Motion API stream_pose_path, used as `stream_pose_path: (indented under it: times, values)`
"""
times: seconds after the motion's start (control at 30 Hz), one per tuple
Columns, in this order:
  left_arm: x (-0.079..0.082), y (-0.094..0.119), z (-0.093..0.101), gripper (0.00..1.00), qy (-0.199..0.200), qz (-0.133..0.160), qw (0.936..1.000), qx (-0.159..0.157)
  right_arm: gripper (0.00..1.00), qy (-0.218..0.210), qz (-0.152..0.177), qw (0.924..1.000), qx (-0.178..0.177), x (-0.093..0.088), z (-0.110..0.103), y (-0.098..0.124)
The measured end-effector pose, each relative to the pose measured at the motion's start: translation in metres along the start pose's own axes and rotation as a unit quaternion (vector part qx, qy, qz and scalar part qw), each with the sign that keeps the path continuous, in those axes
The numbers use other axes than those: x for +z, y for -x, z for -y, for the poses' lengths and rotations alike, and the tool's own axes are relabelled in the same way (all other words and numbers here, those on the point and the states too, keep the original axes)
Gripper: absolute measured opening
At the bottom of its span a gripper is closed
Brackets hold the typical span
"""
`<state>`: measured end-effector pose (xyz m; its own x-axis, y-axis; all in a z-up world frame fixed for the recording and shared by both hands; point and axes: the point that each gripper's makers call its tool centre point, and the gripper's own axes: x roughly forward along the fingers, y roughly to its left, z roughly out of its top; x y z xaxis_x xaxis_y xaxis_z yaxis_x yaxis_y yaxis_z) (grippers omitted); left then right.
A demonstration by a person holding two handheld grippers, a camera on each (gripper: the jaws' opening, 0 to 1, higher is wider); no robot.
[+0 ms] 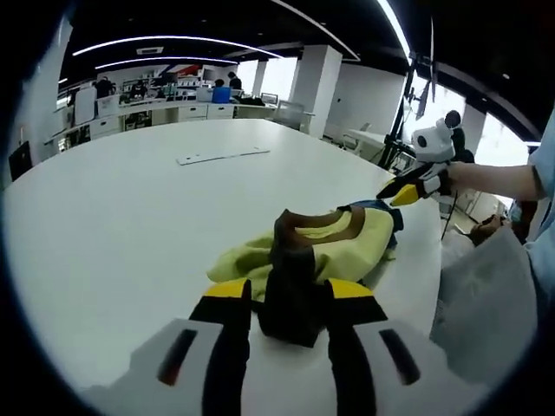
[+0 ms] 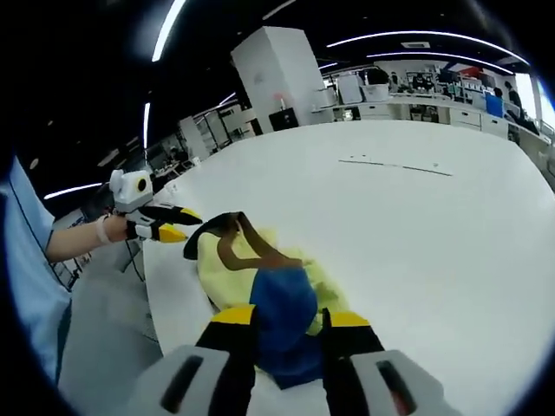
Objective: Fold the garment on the visible template until the final outline fits inside the template.
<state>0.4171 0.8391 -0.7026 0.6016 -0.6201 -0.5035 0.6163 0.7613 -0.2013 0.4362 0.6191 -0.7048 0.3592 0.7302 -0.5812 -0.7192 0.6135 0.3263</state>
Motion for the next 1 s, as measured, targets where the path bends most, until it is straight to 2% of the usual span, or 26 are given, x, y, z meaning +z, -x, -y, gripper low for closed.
stream_pose_path:
  times: [0.13, 0.33, 0.47, 0.67, 0.77, 1.0]
  values:
    - [-0.001, -0.001, 0.003, 0.25, 0.012, -0.001, 0.9999, -0.006, 0.22, -0.02, -0.005, 0.9998, 0.007, -0.005, 0.001, -0.002]
    - [0.0, -0.004, 0.007, 0.19, 0.018, 0.0, 0.9997, -0.017, 0.19, -0.044, 0.007, 0.999, 0.008, -0.004, 0.003, -0.001]
    - [0.002, -0.007, 0.009, 0.16, 0.021, 0.003, 0.9995, -0.022, 0.15, -0.064, 0.019, 0.9977, 0.004, 0.0, 0.008, -0.002]
    - [0.003, -0.008, 0.009, 0.14, 0.023, 0.003, 0.9994, -0.025, 0.12, -0.085, 0.015, 0.9963, 0.006, -0.005, 0.009, -0.008]
    - [0.004, -0.008, 0.009, 0.11, 0.026, 0.004, 0.9993, -0.025, 0.05, -0.086, 0.016, 0.9961, 0.012, -0.005, 0.005, -0.008]
    - [0.003, -0.008, 0.009, 0.03, 0.038, 0.005, 0.9989, -0.027, 0.0, -0.084, 0.023, 0.9962, 0.01, -0.003, 0.002, -0.004]
